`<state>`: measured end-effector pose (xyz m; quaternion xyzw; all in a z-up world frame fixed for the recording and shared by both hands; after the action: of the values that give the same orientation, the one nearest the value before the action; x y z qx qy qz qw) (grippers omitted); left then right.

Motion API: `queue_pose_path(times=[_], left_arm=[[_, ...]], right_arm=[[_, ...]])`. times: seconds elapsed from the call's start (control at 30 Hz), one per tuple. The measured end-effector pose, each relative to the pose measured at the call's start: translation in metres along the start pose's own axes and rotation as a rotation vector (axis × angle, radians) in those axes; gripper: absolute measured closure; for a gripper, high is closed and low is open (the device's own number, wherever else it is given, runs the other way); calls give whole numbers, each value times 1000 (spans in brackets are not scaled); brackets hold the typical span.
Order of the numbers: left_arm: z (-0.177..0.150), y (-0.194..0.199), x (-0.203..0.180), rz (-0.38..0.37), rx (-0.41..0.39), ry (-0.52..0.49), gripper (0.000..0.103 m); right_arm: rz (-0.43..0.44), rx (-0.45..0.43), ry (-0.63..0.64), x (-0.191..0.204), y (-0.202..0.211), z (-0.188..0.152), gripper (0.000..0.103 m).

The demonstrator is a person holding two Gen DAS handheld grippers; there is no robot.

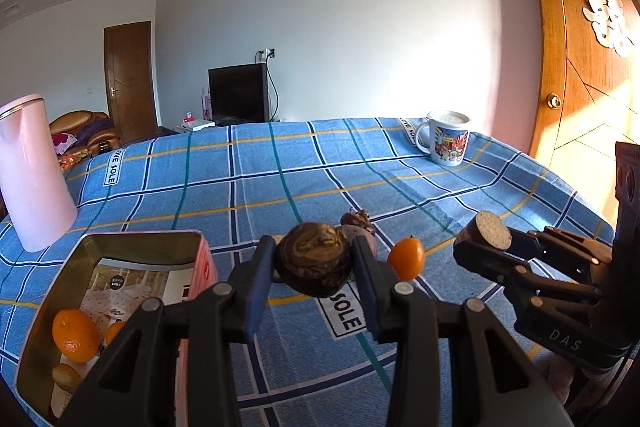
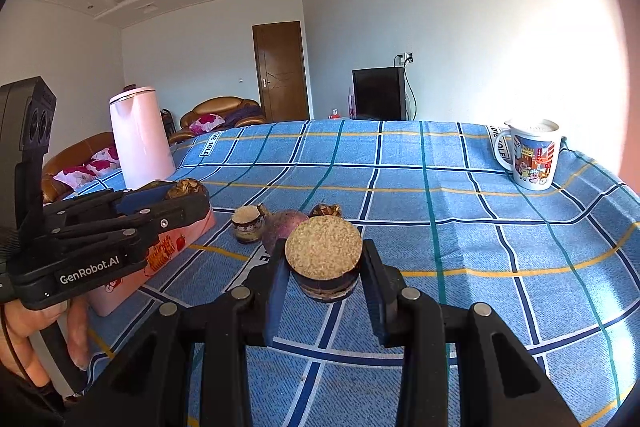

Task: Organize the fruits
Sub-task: 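Grasp the brown shelled fruit with the left tool while the right tool holds the jar, then carry the brown fruit and the jar over the pink tin with both tools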

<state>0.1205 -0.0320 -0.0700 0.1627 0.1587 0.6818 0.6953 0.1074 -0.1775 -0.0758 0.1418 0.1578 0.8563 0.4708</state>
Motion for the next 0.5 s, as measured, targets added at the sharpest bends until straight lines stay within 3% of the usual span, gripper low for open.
queue_pose_path(times=[0.5], left_arm=[[1,15,-2,20,-68,-10,62]], right_arm=[[6,-71,19,4,12,1,66]])
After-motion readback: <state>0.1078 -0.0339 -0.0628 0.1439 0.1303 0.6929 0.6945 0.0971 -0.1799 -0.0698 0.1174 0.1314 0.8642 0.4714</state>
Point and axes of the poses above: each gripper's, at about its wrist camera, not at the fingertips, and y roughly against the way its jaws point, x to its left, z to its top, the point moved 4 cm from there along -y, roughly the way its jaws point, and after that the axes turned 3 degrees about z, right-handed, at the moved point
